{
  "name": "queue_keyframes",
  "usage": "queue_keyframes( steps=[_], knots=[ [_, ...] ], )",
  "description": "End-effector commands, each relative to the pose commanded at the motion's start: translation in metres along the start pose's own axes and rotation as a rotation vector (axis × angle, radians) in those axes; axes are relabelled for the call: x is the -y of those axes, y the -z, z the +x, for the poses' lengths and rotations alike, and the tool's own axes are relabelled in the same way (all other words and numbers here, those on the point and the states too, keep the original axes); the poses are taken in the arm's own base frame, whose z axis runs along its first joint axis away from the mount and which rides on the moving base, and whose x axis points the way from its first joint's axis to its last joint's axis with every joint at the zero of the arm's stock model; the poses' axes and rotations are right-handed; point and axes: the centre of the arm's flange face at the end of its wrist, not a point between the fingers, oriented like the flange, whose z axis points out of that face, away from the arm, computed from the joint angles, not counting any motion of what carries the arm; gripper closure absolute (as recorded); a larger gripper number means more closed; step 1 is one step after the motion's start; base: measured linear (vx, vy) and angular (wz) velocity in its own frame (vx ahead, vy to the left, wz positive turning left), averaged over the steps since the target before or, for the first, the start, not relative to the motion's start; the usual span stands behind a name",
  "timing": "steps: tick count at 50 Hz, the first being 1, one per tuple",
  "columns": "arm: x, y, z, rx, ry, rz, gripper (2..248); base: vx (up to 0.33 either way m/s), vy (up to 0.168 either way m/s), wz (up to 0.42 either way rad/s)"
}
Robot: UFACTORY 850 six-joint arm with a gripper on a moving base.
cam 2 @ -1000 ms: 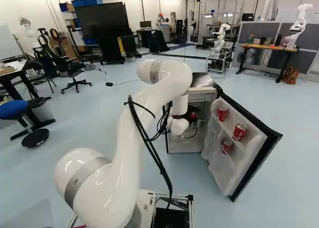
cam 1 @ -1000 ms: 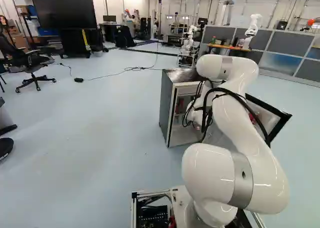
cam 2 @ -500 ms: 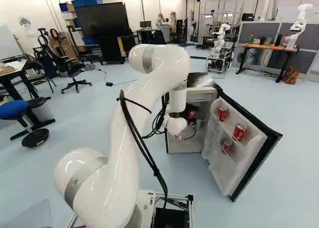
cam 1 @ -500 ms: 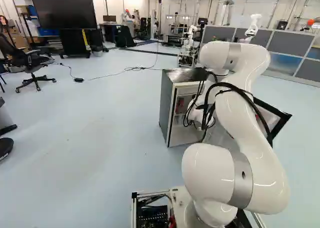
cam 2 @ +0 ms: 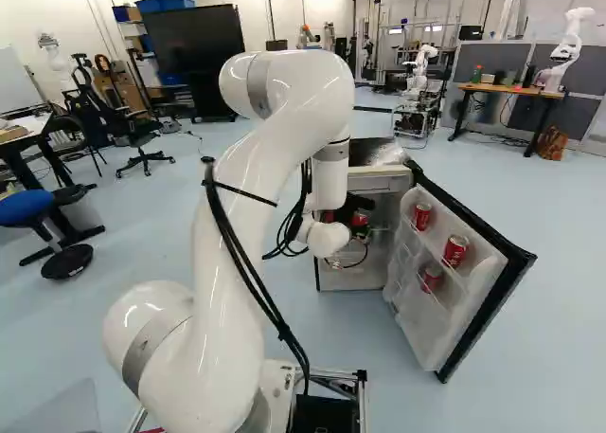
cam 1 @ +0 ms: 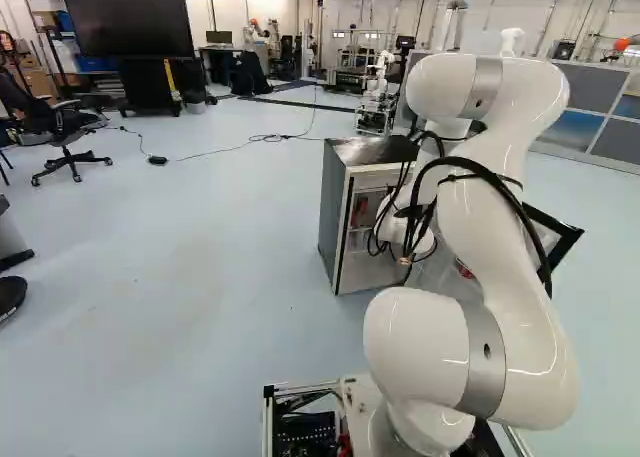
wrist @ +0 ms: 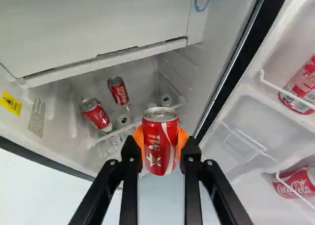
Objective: Grab a drink from the fridge
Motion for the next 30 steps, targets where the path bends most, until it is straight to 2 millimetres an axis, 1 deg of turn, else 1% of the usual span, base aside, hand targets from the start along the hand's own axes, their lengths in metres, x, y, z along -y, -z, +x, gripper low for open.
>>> queue_keyframes(
  steps=[30],
  knots=[
    [0.004, 0.081, 0.021, -0.131, 0.003, 0.006, 162, 0.000, 0.000, 0.000]
  ],
)
